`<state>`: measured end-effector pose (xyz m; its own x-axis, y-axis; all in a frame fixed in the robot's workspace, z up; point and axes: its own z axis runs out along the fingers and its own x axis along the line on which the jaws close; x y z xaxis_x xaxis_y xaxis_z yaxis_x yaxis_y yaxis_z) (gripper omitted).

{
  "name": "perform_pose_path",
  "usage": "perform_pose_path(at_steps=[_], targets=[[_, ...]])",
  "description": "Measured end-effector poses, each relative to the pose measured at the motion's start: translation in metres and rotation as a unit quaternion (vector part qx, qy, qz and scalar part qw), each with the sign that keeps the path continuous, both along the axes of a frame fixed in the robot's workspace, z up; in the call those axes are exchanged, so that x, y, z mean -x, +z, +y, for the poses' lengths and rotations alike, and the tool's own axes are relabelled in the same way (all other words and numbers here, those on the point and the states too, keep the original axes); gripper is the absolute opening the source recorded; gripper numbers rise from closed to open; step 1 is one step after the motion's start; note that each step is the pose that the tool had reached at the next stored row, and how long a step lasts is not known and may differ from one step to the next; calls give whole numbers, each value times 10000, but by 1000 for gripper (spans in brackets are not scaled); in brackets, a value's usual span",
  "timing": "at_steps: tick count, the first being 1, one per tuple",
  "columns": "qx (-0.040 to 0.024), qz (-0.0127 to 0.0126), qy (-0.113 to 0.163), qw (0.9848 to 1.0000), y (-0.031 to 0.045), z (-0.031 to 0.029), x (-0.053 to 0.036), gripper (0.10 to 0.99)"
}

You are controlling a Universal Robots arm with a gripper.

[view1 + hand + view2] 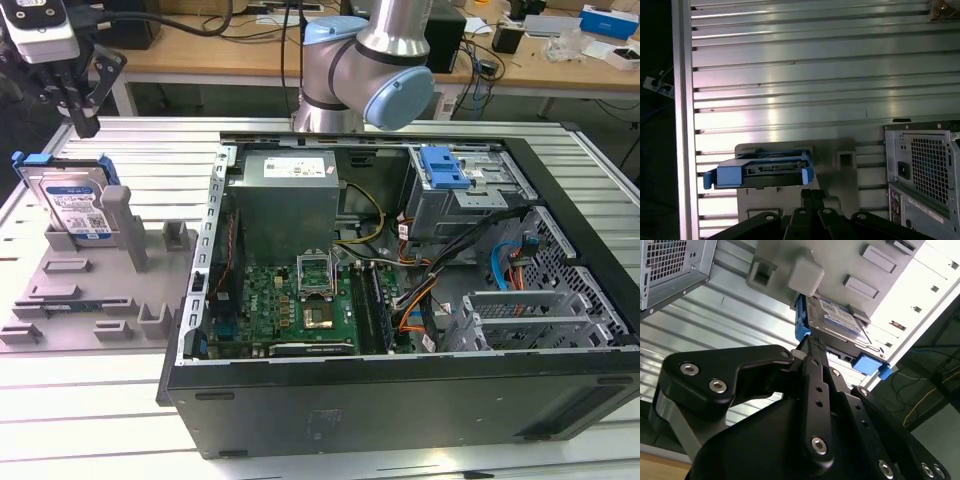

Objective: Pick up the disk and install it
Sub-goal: 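Pick up the disk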

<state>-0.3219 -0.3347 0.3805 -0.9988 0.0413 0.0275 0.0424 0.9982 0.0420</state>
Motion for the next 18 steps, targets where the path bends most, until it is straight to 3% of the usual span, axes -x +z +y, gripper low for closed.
perform_pose_path(at_steps=[3, 4, 6, 8, 10, 14, 15, 17, 18], targets=[[0, 0, 389, 9992, -1, 1, 1, 106], [0, 0, 617, 9981, -3, 0, 1, 106], [0, 1, 1076, 9942, -6, 1, 1, 106], [0, 0, 1339, 9910, -7, 1, 1, 106], [-6, -2, 1669, 9860, -7, 1, 1, 106], [-32, -14, 2054, 9787, -7, 1, 0, 106], [-48, -19, 2248, 9744, -7, 1, 1, 106], [-61, -23, 2426, 9701, -7, 1, 1, 114], [-74, -27, 2571, 9663, -7, 1, 1, 169]])
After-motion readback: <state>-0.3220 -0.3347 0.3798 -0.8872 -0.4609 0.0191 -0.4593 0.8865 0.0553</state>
